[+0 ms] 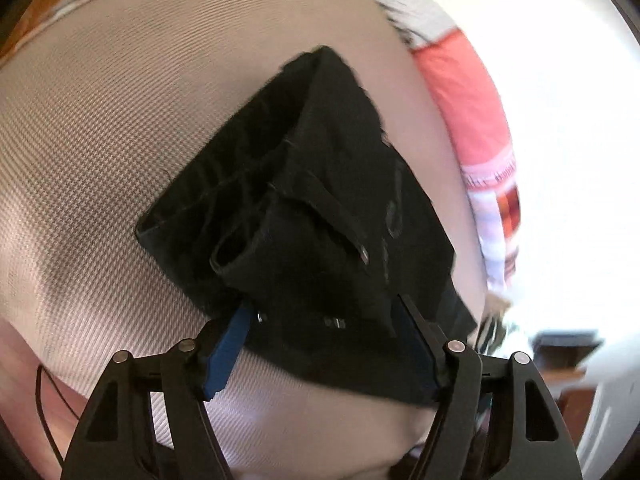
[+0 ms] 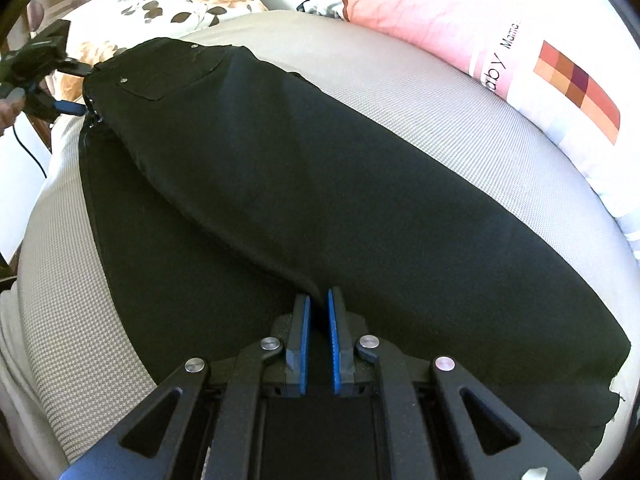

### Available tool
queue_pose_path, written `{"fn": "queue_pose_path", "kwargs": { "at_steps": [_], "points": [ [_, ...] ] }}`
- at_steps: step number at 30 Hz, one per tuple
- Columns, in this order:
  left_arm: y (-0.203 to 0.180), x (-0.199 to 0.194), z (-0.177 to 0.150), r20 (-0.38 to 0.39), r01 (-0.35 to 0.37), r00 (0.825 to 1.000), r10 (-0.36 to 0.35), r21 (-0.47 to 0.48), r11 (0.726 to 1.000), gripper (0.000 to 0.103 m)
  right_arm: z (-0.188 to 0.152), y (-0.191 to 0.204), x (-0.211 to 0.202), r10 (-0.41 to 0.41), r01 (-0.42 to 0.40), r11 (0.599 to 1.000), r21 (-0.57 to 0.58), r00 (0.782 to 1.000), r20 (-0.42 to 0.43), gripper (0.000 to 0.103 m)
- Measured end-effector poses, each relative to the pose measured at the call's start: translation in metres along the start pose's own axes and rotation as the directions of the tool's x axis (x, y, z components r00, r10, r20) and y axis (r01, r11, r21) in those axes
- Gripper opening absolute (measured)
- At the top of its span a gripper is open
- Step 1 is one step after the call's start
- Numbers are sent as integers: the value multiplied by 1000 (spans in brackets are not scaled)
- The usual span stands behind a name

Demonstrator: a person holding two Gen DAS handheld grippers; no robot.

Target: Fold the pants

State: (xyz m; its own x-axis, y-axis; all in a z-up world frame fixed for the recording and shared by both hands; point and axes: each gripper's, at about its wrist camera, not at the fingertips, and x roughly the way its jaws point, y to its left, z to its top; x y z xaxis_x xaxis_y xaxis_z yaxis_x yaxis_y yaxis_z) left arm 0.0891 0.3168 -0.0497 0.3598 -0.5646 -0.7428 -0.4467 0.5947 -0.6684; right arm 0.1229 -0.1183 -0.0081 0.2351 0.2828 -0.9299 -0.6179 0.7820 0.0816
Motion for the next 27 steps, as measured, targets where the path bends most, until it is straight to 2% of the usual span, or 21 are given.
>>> {"fn": "queue_pose_path", "kwargs": {
  "at_steps": [3, 5, 7, 8, 9, 10, 15, 17, 20, 23, 25, 27],
  "points": [
    [3, 6, 8, 9, -16, 1000, 17, -74, 997, 70, -3, 3, -1, -11, 11, 1000, 7, 1000, 11, 8],
    [1, 7, 12, 22, -46, 999, 48, -85, 995, 61, -5, 3, -2, -8, 8, 1000, 23, 1000, 19, 9],
    [-2, 4, 17, 33, -66, 997, 69, -79, 995, 40, -6, 1, -2, 0, -1, 999, 39, 1000, 24, 9],
    [-6, 2, 20, 38, -51, 998, 54, -61, 997, 33, -6, 0, -2, 6, -8, 999, 49, 1000, 26, 9],
    [-12, -1, 22, 51, -41, 998, 43, -34, 999, 22, -6, -1, -2, 10, -11, 998, 54, 1000, 26, 9],
    [-21, -3, 25, 66, -46, 997, 46, 0, 999, 18, -5, -2, -2, 11, -12, 998, 56, 1000, 26, 9],
    [-70, -21, 41, 112, 0, 994, -19, 170, 985, 18, -2, 2, -6, -20, 19, 998, 62, 999, 25, 7],
    [-86, -29, 44, 115, 10, 992, -42, 267, 964, 18, 0, 1, -15, -41, 38, 996, 75, 998, 45, 6],
    [-82, -37, 51, 75, 21, 996, -52, 367, 930, 18, 4, -1, -44, -72, 59, 992, 111, 991, 117, 7],
    [-57, -26, 53, -2, -7, 1000, 9, 383, 924, 18, 4, 6, -63, -76, 62, 993, 100, 987, 143, 7],
    [-37, -16, 47, -45, -65, 995, 92, 407, 911, 18, 1, 17, -67, -53, 44, 996, 71, 990, 129, 7],
    [-19, -8, 39, -67, -94, 989, 134, 420, 902, 18, -3, 28, -61, -38, 35, 999, 38, 995, 93, 7]
  ]
}}
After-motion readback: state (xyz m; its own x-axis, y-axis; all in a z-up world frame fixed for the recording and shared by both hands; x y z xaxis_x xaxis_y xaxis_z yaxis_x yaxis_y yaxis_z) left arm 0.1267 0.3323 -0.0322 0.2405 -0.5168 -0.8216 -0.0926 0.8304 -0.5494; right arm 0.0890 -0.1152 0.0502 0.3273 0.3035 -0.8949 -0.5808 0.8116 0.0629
